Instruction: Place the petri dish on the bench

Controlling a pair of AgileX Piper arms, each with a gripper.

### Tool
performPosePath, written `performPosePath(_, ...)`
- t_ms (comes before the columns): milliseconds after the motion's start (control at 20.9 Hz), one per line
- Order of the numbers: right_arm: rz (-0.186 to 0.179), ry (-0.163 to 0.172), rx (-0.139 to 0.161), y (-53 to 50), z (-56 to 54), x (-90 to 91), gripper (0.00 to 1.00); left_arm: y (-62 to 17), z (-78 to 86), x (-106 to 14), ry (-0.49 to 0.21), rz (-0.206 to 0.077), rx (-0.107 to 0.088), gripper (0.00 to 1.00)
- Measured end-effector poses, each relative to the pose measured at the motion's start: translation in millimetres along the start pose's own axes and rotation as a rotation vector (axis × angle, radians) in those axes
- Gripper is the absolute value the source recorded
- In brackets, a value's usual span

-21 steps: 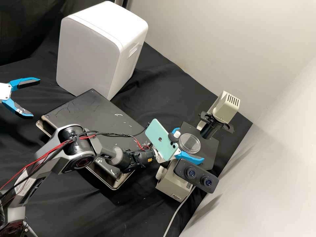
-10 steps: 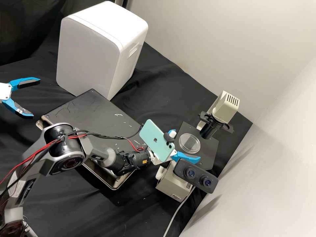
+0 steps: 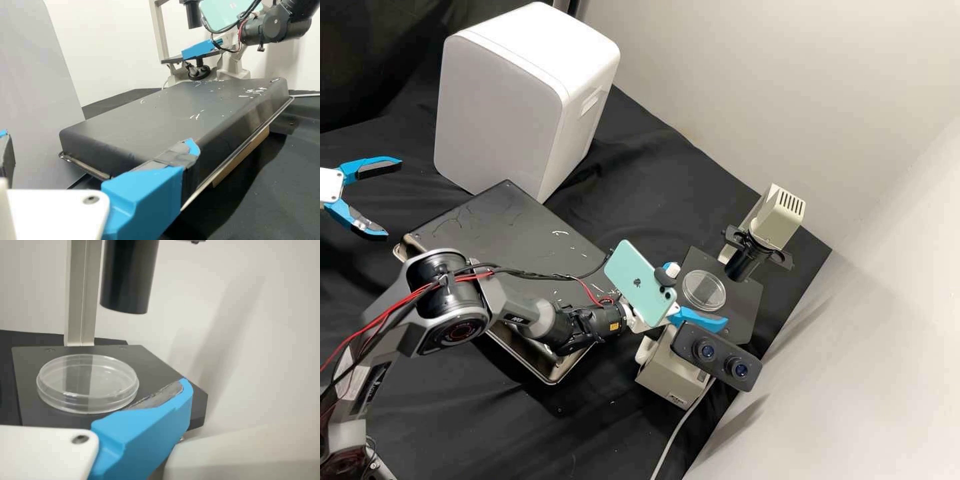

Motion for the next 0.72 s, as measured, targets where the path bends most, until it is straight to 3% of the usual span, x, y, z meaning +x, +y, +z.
performPosePath(239,0.013,-0.005,0.007,12.1,-4.6,10.9,1.0,-0.4,0.0,0.1,0.0,-0.002,0.0,1.0)
performPosePath(335,0.002,-0.018,0.013,11.6,-4.0,16.1,1.0,-1.9,-0.2,0.6,0.0,-0.011,-0.002,1.0)
performPosePath(622,-0.02,-0.052,0.037,-6.0,6.8,31.1,1.0,-3.4,-0.4,1.1,0.001,-0.019,-0.004,1.0)
performPosePath(718,-0.016,-0.057,0.054,-9.5,5.7,34.8,1.0,-3.6,-0.4,1.2,0.001,-0.02,-0.004,1.0)
